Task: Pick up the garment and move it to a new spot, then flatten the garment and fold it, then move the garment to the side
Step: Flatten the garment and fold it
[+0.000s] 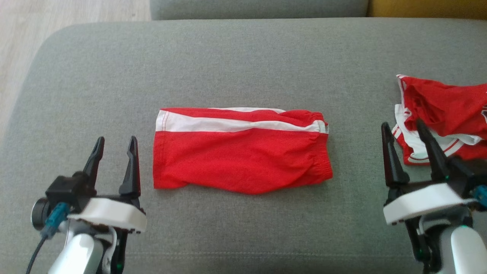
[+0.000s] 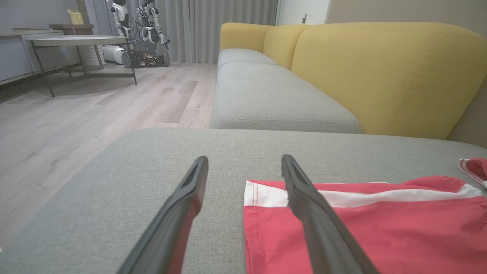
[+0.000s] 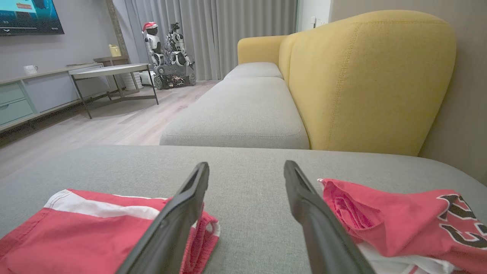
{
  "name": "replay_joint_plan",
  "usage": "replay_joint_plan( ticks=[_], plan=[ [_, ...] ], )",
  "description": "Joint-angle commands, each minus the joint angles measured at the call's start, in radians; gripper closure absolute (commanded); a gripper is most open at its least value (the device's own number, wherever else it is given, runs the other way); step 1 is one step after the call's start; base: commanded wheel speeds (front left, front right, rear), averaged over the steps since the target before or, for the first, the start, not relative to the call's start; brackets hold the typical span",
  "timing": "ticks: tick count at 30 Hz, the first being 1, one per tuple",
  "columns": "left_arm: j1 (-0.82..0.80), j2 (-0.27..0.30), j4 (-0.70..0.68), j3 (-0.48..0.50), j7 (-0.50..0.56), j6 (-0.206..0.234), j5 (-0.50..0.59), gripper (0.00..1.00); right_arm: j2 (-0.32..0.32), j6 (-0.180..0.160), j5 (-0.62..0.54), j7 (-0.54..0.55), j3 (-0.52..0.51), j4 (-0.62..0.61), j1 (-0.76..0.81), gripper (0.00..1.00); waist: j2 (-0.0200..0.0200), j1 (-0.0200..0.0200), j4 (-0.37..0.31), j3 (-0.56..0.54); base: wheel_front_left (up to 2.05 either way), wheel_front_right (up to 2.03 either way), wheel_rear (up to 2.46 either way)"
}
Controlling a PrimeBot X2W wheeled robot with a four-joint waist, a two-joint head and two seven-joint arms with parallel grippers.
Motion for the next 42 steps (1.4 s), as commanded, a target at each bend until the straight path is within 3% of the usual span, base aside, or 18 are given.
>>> replay_joint_plan(
  ticks=[1, 10, 26, 36, 42],
  plan=[
    [-0.028, 0.038, -0.048, 0.040, -0.005, 0.009, 0.012, 0.00, -0.004, -0.001, -0.002, 0.002, 0.021, -0.042, -0.007, 0.00, 0.0000, 0.0000, -0.004, -0.008, 0.00, 0.00, 0.00],
    [0.023, 0.053, -0.091, 0.027, 0.028, 0.031, 0.015, 0.00, -0.004, -0.001, 0.009, 0.004, 0.007, -0.045, 0.020, 0.00, 0.0000, 0.0000, -0.008, -0.021, 0.00, 0.00, 0.00],
    [0.006, 0.057, -0.107, 0.017, 0.035, 0.032, 0.011, 0.00, -0.004, -0.001, 0.022, 0.015, 0.009, -0.024, 0.001, 0.00, 0.0000, 0.0000, 0.007, -0.001, 0.00, 0.00, 0.00],
    [-0.064, 0.037, -0.083, 0.002, 0.021, 0.006, 0.012, 0.00, -0.004, -0.001, 0.081, -0.009, 0.171, 0.247, -0.151, 0.00, 0.0000, 0.0000, 0.064, 0.080, 0.00, 0.00, 0.00],
    [-0.086, 0.025, -0.061, -0.001, 0.009, -0.007, 0.013, 0.00, -0.004, -0.001, 0.096, -0.039, 0.157, 0.446, -0.235, 0.00, 0.0000, 0.0000, 0.088, 0.113, 0.00, 0.00, 0.00]
  ],
)
